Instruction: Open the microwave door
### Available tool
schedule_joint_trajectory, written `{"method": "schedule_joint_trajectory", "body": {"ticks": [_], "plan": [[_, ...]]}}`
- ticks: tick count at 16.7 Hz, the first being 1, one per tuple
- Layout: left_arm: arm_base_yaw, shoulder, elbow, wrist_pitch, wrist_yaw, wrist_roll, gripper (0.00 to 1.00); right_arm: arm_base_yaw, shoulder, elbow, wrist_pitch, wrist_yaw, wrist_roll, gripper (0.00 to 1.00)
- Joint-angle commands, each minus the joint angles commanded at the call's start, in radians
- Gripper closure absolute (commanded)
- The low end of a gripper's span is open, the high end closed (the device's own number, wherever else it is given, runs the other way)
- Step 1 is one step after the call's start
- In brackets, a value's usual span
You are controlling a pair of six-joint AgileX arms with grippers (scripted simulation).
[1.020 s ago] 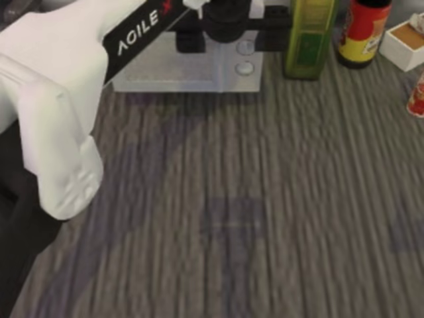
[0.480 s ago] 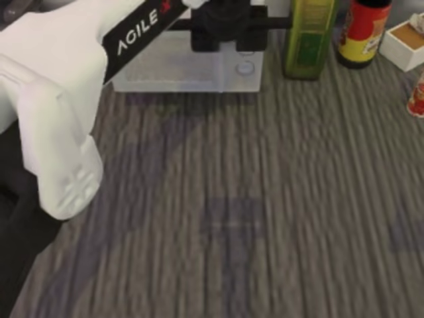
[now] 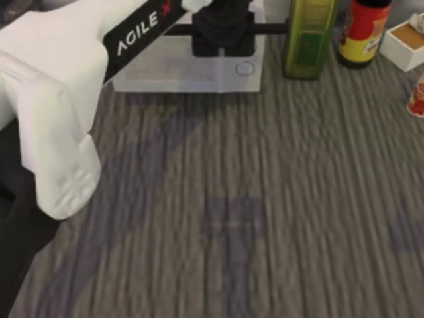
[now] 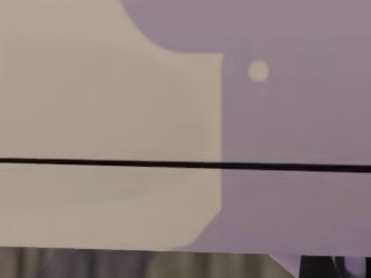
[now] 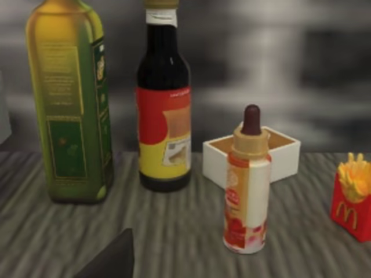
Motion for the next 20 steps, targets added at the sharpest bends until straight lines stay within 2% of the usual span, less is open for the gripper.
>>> {"method": "schedule_joint_trajectory", "body": {"ticks": [7,20], "plan": [[-0.004,-0.116,-0.215,0.107,-0.014,-0.027,1.00,0.000,0.000,0.000,0.000,0.000,0.000,0.00],[-0.004,-0.118,-0.219,0.109,-0.014,-0.028,1.00,0.000,0.000,0.000,0.000,0.000,0.000,0.00]]}}
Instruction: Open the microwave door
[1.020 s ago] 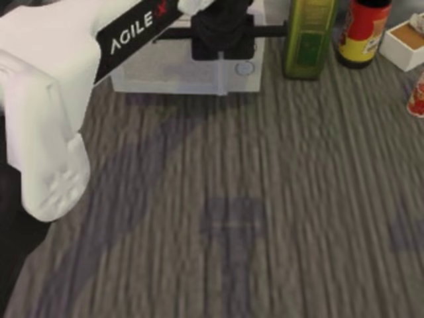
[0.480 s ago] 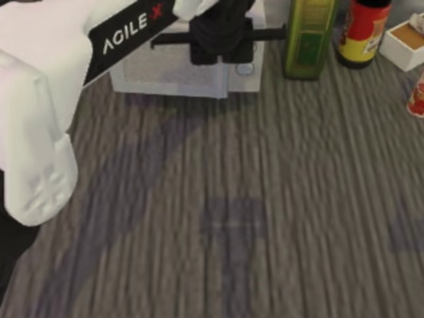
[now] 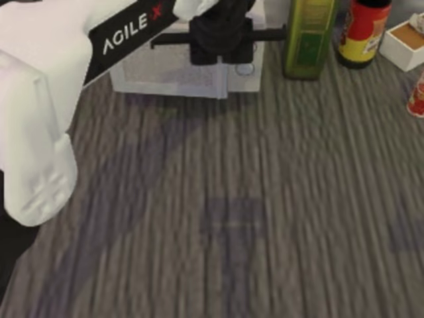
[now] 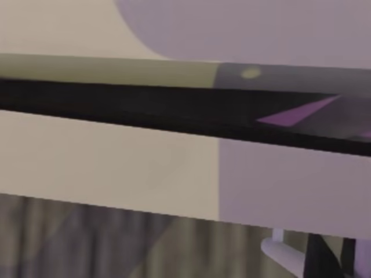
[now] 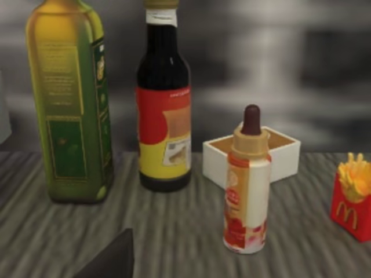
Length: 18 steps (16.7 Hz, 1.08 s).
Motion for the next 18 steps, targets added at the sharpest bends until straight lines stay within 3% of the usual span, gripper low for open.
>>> {"method": "schedule_joint_trajectory", "body": {"ticks": [14,18], "plan": [[-0.005,0.001,0.000,0.004,0.007,-0.002,1.00,0.000,0.000,0.000,0.000,0.000,0.000,0.00],[0.000,-0.054,-0.094,0.051,0.018,0.044,1.00,0.000,0.000,0.000,0.000,0.000,0.000,0.00]]}}
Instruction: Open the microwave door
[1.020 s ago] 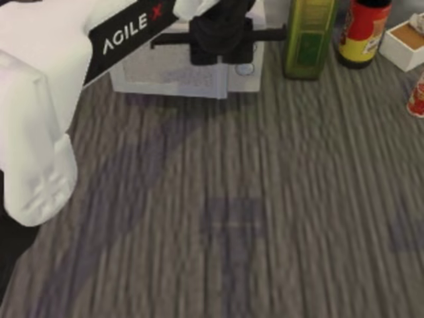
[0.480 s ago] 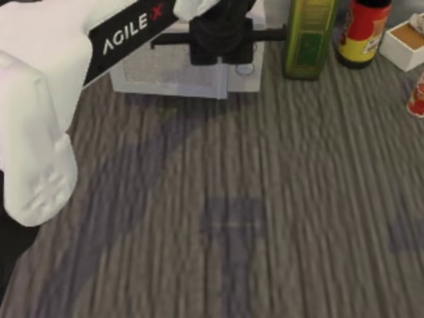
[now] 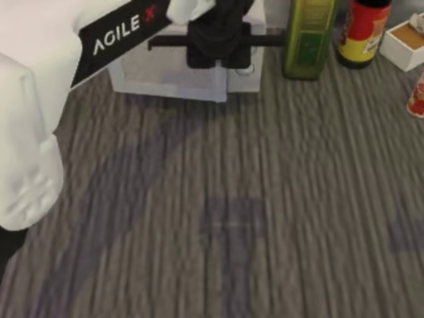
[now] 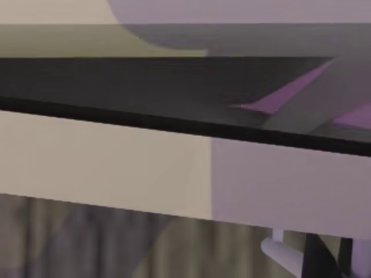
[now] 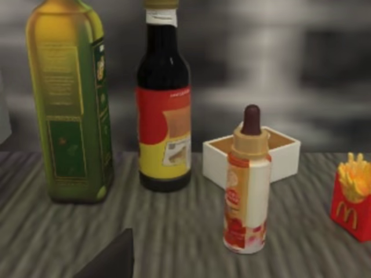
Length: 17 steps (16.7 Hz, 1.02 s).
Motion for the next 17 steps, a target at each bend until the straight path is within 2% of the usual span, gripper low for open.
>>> {"method": "schedule_joint_trajectory", "body": {"ticks": [4,17], "plan": [[0.005,-0.055,-0.093,0.050,0.021,0.041,1.00,0.000,0.000,0.000,0.000,0.000,0.000,0.00],[0.005,-0.057,-0.096,0.052,0.022,0.043,1.00,0.000,0.000,0.000,0.000,0.000,0.000,0.00]]}}
